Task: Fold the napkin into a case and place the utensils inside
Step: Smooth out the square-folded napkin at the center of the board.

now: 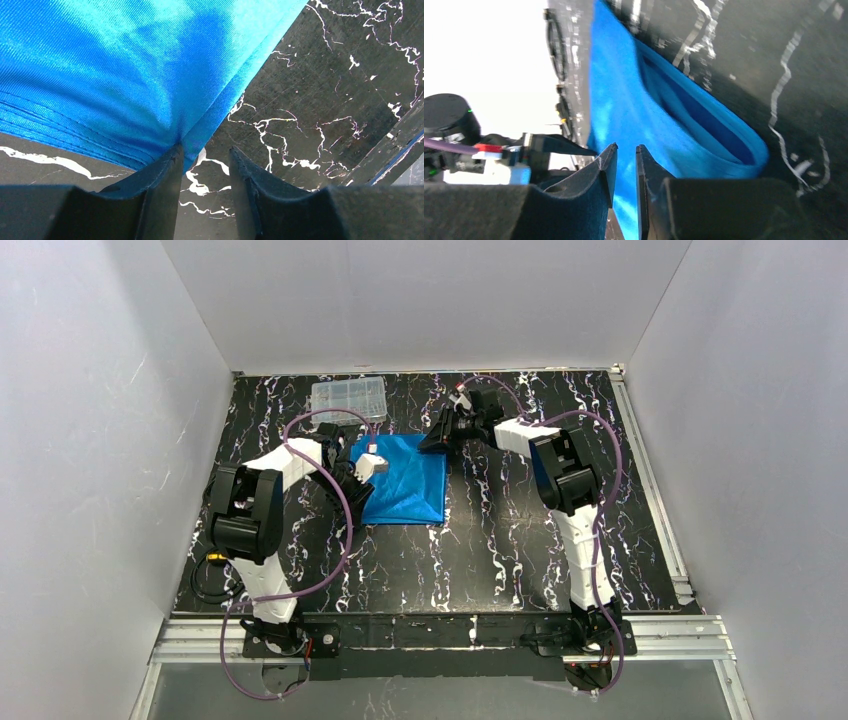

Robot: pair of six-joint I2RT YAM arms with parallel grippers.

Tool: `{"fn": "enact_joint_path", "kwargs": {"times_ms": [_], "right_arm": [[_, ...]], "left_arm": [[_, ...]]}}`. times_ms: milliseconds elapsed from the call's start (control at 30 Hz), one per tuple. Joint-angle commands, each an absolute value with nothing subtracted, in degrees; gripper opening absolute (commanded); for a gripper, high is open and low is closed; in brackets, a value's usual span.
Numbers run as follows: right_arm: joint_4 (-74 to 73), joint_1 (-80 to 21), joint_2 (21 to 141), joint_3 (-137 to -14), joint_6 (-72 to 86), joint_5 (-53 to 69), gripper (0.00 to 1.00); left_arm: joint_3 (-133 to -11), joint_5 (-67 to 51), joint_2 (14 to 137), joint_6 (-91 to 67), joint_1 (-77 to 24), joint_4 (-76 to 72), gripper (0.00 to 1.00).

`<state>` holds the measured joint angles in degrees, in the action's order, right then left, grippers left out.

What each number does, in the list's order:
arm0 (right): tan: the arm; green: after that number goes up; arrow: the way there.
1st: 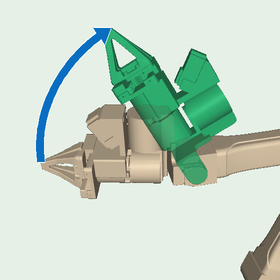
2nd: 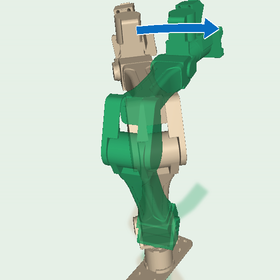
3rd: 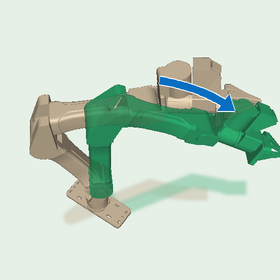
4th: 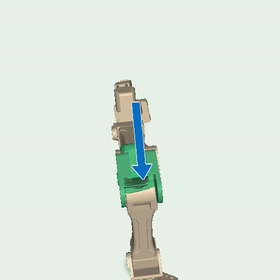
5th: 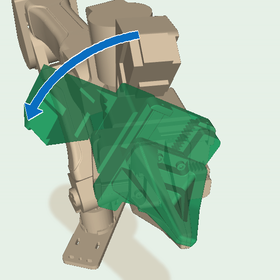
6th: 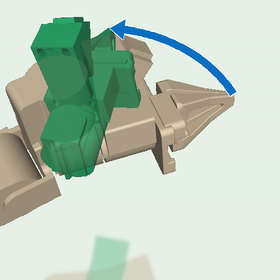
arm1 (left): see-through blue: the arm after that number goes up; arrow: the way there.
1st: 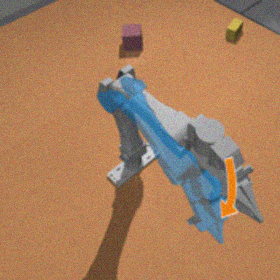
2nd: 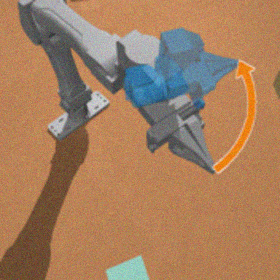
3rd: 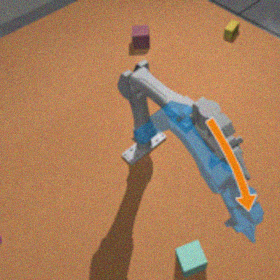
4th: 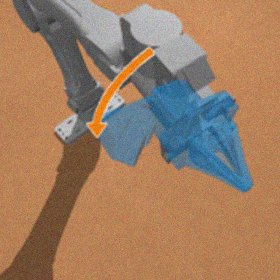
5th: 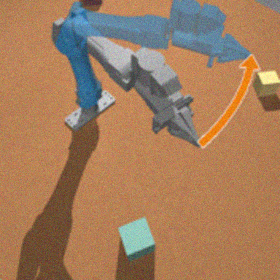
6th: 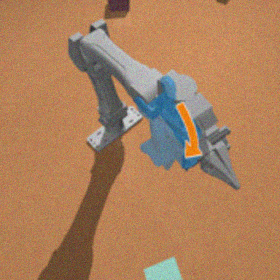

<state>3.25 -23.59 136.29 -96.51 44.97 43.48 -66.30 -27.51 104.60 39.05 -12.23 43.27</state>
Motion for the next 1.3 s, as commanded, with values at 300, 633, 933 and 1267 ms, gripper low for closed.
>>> {"fn": "enact_joint_path", "kwargs": {"times_ms": [300, 633, 933, 1267], "right_arm": [[16.2, -18.9, 142.7, -96.4, 52.4, 48.1, 0.24], [12.0, -17.2, 143.7, -96.9, 48.2, 45.0, 0.24], [18.1, -18.3, 126.6, -85.0, 45.3, 44.3, 0.44], [32.3, -19.3, 127.9, -69.9, 54.5, 46.9, 0.21]], "left_arm": [[-65.3, -25.3, 104.7, 41.4, -12.3, 43.1, 0.37], [-64.4, -24.1, 104.4, 42.6, -12.3, 43.1, 0.36], [-65.1, -24.0, 104.5, 42.5, -12.3, 43.1, 0.35], [-65.6, -23.9, 104.6, 42.2, -12.3, 43.1, 0.35]]}}
